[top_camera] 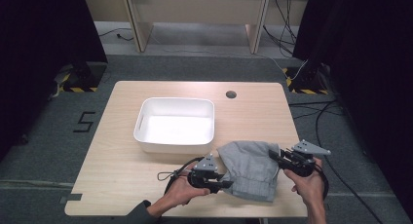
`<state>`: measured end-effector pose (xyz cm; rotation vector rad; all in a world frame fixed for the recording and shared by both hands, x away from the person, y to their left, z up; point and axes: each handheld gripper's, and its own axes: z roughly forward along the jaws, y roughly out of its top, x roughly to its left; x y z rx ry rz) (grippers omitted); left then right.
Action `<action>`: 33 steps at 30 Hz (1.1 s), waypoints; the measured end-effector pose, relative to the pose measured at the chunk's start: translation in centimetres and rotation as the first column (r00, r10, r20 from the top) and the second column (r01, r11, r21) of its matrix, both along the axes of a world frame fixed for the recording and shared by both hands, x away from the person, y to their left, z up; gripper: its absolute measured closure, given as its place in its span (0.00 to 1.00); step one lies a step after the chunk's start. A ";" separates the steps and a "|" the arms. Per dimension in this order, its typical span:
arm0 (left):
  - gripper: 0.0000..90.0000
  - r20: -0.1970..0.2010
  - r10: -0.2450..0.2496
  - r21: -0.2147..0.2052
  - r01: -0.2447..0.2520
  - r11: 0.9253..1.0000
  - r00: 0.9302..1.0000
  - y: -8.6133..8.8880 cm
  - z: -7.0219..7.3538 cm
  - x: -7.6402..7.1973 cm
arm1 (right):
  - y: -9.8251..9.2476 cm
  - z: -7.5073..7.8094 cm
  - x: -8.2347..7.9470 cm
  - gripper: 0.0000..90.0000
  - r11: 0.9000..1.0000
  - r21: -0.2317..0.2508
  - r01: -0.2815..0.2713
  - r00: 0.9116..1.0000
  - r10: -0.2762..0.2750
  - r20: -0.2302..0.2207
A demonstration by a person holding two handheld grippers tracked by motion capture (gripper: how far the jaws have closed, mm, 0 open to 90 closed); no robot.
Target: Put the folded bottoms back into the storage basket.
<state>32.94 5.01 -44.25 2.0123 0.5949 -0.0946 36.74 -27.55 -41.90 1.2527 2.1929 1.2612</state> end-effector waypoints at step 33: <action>0.81 0.125 0.011 -0.018 -0.009 1.000 0.992 1.8 9.0 2.0 | 1.8 8.7 2.2 0.82 0.999 -0.029 -0.038 0.992 0.041 0.123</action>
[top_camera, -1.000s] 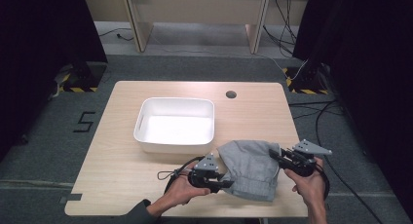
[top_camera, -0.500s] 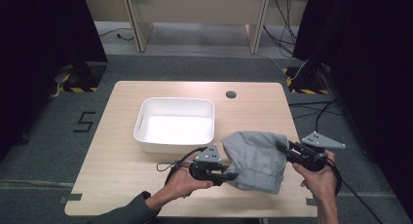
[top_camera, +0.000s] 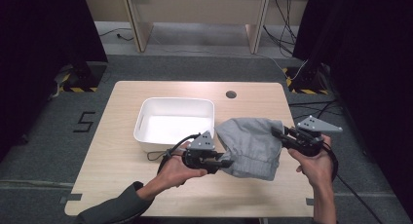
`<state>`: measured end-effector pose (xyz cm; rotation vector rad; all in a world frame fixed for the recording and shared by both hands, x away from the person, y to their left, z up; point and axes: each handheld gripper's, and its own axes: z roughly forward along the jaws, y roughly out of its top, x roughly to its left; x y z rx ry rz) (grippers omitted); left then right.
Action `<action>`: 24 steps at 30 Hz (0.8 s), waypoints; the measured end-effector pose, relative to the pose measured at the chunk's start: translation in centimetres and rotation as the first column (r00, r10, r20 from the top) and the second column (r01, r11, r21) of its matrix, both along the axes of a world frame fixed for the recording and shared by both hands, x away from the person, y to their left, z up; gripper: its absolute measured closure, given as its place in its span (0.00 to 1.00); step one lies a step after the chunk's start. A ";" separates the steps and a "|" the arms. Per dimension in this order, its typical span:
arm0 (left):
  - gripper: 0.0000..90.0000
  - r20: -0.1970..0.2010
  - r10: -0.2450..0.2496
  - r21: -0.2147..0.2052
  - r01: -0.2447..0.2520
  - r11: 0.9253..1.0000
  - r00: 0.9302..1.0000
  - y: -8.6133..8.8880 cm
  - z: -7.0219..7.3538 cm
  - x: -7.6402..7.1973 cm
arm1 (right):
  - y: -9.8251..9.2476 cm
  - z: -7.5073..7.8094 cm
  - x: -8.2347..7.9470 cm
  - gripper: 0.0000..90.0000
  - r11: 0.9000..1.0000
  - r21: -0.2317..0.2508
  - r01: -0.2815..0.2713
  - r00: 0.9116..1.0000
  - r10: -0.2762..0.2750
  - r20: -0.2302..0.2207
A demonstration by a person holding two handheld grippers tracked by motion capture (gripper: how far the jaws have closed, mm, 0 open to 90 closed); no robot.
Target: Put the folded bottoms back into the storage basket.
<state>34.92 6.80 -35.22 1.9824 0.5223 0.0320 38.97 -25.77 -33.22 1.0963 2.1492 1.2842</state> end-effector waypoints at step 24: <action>0.81 0.022 0.130 -0.031 -0.129 0.991 0.991 8.1 3.6 2.1 | 8.5 3.7 5.4 0.82 0.991 0.003 -0.131 0.991 0.131 0.026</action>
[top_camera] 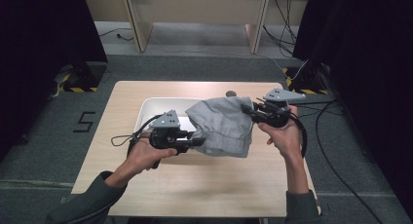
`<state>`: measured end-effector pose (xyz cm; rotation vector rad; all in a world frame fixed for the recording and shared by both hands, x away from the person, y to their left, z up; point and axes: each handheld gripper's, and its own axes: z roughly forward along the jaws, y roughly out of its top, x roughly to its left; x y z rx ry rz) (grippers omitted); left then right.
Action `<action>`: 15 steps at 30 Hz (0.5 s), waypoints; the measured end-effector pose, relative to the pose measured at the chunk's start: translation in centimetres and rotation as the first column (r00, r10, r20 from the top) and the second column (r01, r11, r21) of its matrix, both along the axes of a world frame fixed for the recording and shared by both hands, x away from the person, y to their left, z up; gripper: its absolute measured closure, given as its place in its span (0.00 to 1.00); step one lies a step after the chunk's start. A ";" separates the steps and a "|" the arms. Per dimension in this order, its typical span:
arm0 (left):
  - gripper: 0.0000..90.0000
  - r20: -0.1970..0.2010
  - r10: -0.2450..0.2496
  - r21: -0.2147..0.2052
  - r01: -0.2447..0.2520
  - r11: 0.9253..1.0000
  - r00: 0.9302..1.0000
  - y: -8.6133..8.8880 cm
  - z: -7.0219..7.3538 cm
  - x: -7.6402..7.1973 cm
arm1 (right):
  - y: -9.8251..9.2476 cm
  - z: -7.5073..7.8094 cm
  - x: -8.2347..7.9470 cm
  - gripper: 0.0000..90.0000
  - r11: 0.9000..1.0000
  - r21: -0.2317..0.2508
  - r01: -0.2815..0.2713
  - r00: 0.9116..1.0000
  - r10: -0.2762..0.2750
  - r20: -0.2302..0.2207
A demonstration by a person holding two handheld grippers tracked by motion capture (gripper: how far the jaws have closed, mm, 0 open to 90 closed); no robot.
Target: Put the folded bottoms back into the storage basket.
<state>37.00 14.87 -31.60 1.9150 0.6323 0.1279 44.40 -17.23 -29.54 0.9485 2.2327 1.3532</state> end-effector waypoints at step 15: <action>0.81 0.003 0.124 -0.046 -0.124 0.991 0.992 6.2 1.2 0.6 | 6.9 1.9 3.4 0.82 0.995 -0.032 -0.096 0.995 0.096 -0.014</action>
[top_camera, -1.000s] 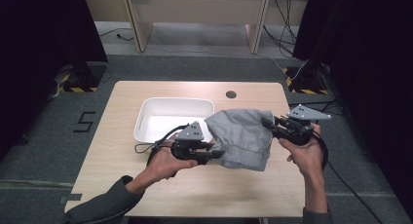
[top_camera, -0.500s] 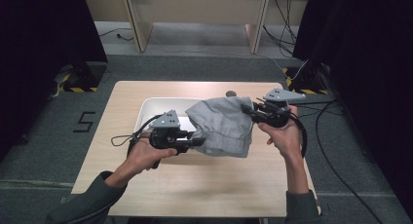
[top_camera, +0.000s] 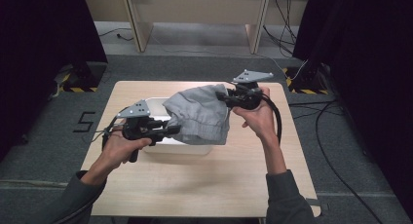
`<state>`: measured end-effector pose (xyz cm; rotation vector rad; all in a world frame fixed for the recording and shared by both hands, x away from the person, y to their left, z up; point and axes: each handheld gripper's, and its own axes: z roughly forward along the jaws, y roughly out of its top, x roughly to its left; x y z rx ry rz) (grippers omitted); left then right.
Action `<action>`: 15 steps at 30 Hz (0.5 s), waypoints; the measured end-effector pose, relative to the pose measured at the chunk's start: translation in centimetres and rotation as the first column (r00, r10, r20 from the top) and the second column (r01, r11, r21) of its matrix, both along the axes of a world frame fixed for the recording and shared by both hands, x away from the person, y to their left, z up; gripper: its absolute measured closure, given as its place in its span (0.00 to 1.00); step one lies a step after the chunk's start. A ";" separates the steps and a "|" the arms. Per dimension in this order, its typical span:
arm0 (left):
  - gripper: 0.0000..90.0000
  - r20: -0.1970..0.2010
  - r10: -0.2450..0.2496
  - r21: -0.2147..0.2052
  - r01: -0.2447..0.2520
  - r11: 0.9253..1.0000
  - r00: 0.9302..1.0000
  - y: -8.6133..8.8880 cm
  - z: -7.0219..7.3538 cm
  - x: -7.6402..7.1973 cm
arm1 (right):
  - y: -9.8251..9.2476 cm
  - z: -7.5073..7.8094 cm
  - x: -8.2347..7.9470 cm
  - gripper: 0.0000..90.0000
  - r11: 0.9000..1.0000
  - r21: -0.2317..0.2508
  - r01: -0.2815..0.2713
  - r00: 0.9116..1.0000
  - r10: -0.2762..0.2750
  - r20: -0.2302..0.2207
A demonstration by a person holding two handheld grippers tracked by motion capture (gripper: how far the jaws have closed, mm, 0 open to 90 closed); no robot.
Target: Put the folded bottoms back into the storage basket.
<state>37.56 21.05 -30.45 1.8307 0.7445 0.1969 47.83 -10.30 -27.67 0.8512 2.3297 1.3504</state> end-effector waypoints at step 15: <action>0.81 -0.083 0.103 -0.028 -0.105 0.994 0.991 4.3 -2.8 1.6 | 5.8 -2.4 3.3 0.83 0.998 -0.017 -0.062 0.996 0.061 -0.060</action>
